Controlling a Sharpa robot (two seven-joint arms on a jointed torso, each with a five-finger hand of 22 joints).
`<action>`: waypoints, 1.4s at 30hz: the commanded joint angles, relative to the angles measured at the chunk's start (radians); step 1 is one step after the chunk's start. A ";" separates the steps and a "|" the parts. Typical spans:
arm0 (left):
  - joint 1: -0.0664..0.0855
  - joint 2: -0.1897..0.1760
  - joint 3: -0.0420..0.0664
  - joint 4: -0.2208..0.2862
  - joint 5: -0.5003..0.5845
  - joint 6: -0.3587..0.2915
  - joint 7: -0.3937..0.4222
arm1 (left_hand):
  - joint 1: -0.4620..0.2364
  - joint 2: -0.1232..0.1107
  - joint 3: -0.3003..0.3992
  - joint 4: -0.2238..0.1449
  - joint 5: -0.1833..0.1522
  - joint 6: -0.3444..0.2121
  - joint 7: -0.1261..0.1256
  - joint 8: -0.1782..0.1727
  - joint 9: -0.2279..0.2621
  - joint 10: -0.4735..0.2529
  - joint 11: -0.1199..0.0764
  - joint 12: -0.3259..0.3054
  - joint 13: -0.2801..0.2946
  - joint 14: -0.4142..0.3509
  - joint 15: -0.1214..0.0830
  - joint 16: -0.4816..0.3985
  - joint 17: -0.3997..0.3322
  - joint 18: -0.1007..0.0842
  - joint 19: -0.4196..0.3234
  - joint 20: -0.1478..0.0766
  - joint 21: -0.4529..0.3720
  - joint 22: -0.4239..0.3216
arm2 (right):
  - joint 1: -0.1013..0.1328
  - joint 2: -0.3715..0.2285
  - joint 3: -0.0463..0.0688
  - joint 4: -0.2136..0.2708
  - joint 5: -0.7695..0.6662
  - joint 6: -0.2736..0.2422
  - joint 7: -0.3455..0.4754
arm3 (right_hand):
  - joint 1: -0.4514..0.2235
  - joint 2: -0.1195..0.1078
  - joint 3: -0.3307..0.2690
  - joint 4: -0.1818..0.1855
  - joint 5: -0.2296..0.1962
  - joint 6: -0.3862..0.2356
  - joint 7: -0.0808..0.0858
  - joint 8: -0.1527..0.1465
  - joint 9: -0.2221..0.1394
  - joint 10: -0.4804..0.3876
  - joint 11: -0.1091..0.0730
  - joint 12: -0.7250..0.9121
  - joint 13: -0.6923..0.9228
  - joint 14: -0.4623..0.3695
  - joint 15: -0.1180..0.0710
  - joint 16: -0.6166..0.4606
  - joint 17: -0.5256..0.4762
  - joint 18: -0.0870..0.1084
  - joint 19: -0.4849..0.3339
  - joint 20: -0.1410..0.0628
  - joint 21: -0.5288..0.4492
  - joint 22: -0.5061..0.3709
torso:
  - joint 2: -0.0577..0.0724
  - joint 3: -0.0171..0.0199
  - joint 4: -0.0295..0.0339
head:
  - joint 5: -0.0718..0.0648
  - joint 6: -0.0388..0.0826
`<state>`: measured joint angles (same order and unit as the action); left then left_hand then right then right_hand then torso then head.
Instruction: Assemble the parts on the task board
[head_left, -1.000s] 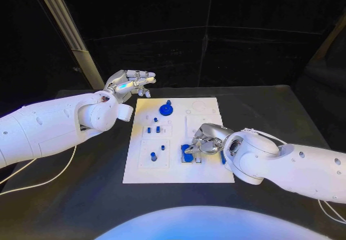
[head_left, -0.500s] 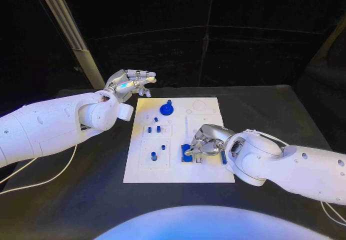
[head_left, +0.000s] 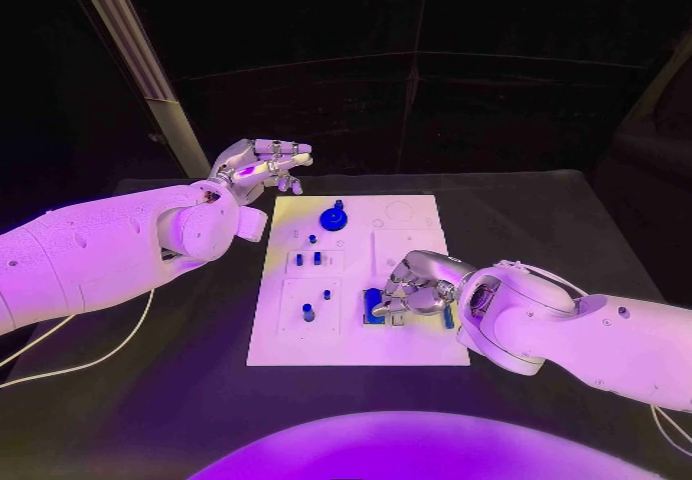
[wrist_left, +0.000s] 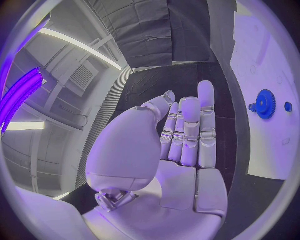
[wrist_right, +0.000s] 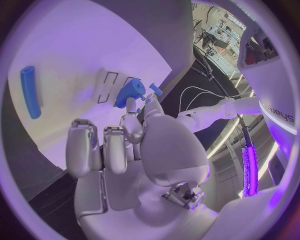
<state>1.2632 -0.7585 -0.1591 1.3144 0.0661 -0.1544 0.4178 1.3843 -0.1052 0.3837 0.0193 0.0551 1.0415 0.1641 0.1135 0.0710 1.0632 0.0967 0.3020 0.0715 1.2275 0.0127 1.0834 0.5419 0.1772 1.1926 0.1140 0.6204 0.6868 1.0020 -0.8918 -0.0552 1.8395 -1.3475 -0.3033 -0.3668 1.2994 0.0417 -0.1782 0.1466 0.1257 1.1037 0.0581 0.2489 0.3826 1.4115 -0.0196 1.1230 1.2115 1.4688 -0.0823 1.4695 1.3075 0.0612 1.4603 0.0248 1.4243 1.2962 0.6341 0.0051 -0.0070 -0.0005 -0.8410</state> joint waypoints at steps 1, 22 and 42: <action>0.001 0.000 0.001 0.001 0.005 0.013 0.003 | -0.004 -0.002 0.006 -0.001 0.004 -0.001 0.004 0.000 -0.001 -0.007 0.003 0.004 -0.001 -0.008 0.002 -0.006 -0.001 0.005 0.000 -0.001 -0.007 -0.002 | 0.001 0.003 0.000 -0.003 -0.002 0.019 0.004 | 0.022 0.004 0.005 -0.012 -0.010 0.009 -0.003 -0.006 0.002 0.008 -0.002 0.005 0.001 0.067 -0.004 0.004 0.077 -0.006 0.005 -0.002 0.003 0.002 | 0.000 -0.0009 0.0016 | -0.002 0.000; 0.002 -0.005 0.001 0.006 0.005 0.018 0.000 | 0.000 0.002 0.013 -0.005 0.007 -0.001 0.004 0.001 -0.001 -0.008 0.002 0.006 -0.002 -0.010 0.002 -0.006 -0.003 0.006 0.000 -0.001 -0.008 -0.002 | 0.001 0.046 0.000 -0.036 -0.043 0.109 -0.023 | 0.111 0.034 0.060 -0.090 -0.054 0.027 -0.016 -0.005 0.015 0.017 -0.014 0.012 0.014 0.068 -0.015 0.006 0.084 -0.007 0.008 -0.011 0.008 0.012 | -0.002 -0.0005 -0.0025 | -0.003 -0.002; 0.001 -0.004 0.000 0.003 0.005 0.017 -0.001 | -0.001 0.001 0.014 -0.005 0.007 -0.002 0.004 0.001 -0.001 -0.009 0.003 0.006 -0.002 -0.010 0.002 -0.006 -0.005 0.006 0.000 -0.001 -0.008 -0.003 | 0.016 -0.161 0.001 0.038 0.094 -0.072 0.093 | 0.020 0.009 0.008 -0.041 0.042 -0.072 0.037 -0.092 -0.025 -0.020 0.030 -0.056 -0.030 0.061 0.021 -0.015 0.052 -0.002 -0.006 0.018 -0.011 -0.017 | -0.003 -0.0012 -0.0054 | -0.018 0.015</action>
<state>1.2632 -0.7630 -0.1592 1.3166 0.0667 -0.1484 0.4137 1.3843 -0.1052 0.3894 0.0136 0.0589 1.0415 0.1641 0.1135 0.0711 1.0596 0.1003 0.3020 0.0709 1.2238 0.0163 1.0835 0.5385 0.1773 1.1926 0.1140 0.6165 0.6856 1.0140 -1.0410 -0.0543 1.8720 -1.3087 -0.3315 -0.3208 1.3243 0.0493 -0.1652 0.1061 0.1628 1.0388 0.0975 0.1601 0.3588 1.3935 0.0057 1.0702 1.1820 1.4685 -0.0676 1.4607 1.3075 0.0616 1.4565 0.0360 1.4193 1.2797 0.6295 0.0044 -0.0093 -0.0157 -0.8287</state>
